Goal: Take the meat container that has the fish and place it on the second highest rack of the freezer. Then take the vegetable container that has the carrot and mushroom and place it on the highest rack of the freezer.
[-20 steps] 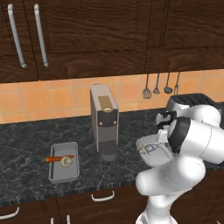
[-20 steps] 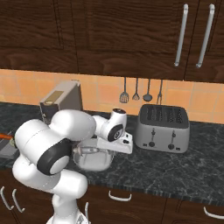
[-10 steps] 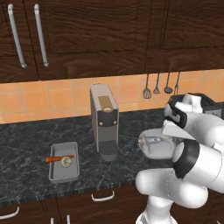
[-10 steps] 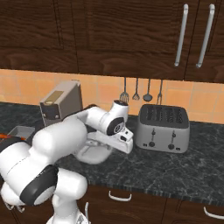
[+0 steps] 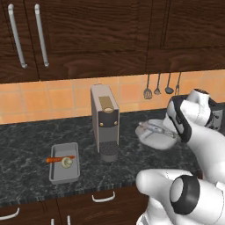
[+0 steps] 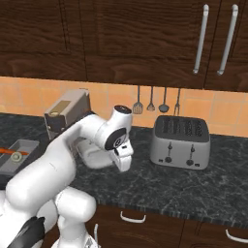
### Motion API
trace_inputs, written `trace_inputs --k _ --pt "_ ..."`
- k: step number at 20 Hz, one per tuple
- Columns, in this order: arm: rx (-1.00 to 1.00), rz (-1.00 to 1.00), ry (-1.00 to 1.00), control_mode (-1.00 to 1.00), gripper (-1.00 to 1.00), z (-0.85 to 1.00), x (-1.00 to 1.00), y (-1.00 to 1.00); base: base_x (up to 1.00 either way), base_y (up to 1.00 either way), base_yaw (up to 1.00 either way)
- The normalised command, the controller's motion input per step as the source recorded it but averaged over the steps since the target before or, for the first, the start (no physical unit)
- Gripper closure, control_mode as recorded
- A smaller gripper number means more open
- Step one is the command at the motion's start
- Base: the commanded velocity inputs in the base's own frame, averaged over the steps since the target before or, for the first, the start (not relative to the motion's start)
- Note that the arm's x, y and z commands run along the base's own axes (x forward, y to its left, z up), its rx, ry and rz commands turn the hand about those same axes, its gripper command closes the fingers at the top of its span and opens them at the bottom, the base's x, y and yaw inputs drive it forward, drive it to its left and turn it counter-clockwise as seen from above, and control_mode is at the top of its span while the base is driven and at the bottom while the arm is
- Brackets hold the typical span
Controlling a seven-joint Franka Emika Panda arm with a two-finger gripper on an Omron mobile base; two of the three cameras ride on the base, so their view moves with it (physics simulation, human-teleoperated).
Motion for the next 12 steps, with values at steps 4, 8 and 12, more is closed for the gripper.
trace_inputs --k 4,8,12 --pt "0.00 -0.83 0.00 -1.00 1.00 0.24 -0.22 0.26 0.00 0.00 0.00" --pt "0.02 -0.72 0.01 -1.00 1.00 0.29 -0.22 0.34 0.00 0.00 0.00" --pt "0.07 -0.58 0.03 -1.00 1.00 0.52 -0.47 0.51 0.00 0.00 0.00"
